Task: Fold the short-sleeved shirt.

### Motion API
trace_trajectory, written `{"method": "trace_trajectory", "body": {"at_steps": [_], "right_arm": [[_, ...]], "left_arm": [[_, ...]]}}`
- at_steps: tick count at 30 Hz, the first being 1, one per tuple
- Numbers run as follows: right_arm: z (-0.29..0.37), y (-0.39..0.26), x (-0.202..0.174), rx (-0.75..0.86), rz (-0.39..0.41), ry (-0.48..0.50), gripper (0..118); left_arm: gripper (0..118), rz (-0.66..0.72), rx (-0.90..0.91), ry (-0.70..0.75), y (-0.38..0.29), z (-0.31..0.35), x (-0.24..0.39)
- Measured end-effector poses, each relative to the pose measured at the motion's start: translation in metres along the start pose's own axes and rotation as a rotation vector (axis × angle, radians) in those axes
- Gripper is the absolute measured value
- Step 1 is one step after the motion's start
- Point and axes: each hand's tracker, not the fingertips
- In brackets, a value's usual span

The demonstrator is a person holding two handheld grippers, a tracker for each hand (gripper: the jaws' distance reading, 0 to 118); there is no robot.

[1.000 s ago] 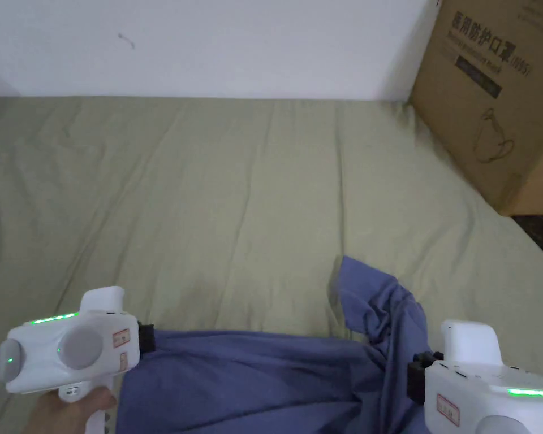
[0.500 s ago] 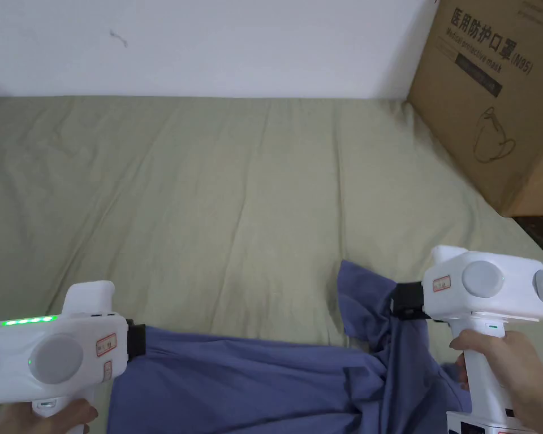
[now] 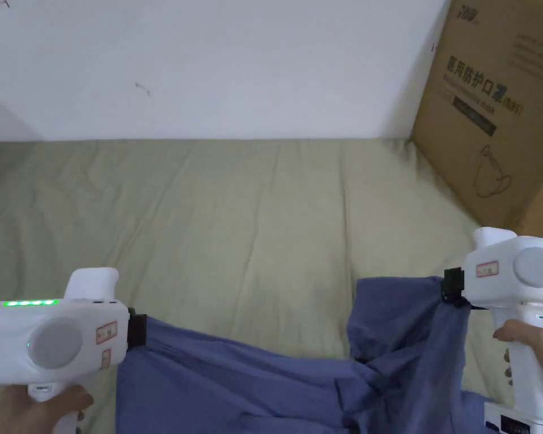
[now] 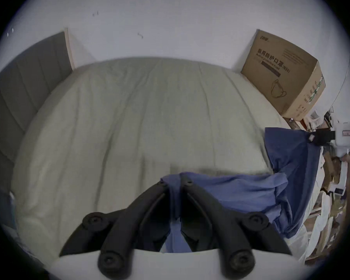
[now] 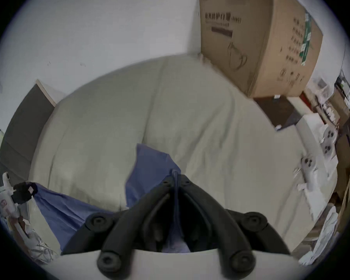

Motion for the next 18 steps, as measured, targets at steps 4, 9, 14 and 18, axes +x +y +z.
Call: {"method": "trace_trajectory", "body": {"at_steps": [4,9,14,18], "right_arm": [[0.054,0.03,0.014,0.106,0.033,-0.043,0],[0.133,0.066,0.031,0.237,0.004,-0.018,0],[0.198,0.098,0.023,0.351,-0.009,0.042,0],[0.229,0.131,0.003,0.416,0.005,0.054,0]], "left_arm": [[6,-0.01,0.107,0.051,0.035,0.049,-0.013],[6,-0.032,0.245,0.107,0.085,0.125,-0.02],[6,-0.069,0.385,0.1,0.127,0.189,-0.016],[6,-0.092,0.462,0.166,0.164,0.215,-0.012]]}}
